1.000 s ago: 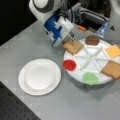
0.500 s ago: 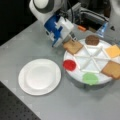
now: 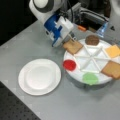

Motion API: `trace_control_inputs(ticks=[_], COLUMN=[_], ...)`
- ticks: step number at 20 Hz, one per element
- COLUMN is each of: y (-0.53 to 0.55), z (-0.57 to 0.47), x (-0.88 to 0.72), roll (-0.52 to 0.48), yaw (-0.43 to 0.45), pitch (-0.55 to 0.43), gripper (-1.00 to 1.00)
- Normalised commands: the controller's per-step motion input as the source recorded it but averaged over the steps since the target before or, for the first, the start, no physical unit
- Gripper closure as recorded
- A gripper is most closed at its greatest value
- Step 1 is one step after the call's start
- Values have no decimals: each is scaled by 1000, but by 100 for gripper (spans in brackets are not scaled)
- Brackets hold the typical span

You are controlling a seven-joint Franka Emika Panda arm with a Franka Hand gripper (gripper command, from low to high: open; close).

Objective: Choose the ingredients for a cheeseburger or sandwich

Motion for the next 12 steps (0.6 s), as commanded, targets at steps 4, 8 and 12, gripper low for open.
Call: trace_control_inputs(ticks=[4, 8, 12], y=[-34, -16, -13], z=[-3, -22, -21], x=[73, 90, 92], roll=[178, 151, 98], yaw=[-21, -42, -42], pitch=[-53, -67, -73], gripper=[-100, -100, -100])
